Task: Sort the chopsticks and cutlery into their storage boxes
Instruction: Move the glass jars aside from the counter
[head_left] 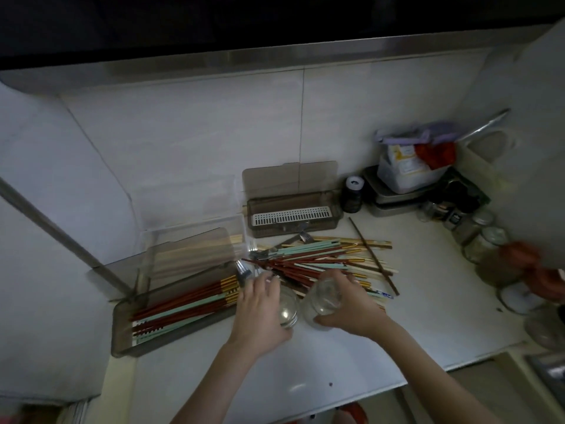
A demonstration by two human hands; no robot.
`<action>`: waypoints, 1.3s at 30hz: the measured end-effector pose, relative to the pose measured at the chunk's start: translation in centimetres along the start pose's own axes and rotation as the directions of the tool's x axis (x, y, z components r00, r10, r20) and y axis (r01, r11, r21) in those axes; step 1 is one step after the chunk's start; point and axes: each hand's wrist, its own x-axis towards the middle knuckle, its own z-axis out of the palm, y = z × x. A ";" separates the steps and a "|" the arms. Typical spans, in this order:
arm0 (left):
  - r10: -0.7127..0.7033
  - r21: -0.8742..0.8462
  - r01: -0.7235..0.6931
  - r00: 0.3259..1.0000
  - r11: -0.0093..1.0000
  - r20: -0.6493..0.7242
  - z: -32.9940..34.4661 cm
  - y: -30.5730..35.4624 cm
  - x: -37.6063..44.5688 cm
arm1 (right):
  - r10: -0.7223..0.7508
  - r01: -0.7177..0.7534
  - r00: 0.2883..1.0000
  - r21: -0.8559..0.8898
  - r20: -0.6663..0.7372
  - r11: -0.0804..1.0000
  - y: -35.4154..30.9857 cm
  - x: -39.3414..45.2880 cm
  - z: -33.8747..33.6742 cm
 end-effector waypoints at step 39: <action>0.078 -0.454 -0.083 0.996 0.887 -0.031 3.5 21.9 21.9 | 0.132 -0.211 0.975 -0.562 -0.178 0.800 22.5 14.6 -25.0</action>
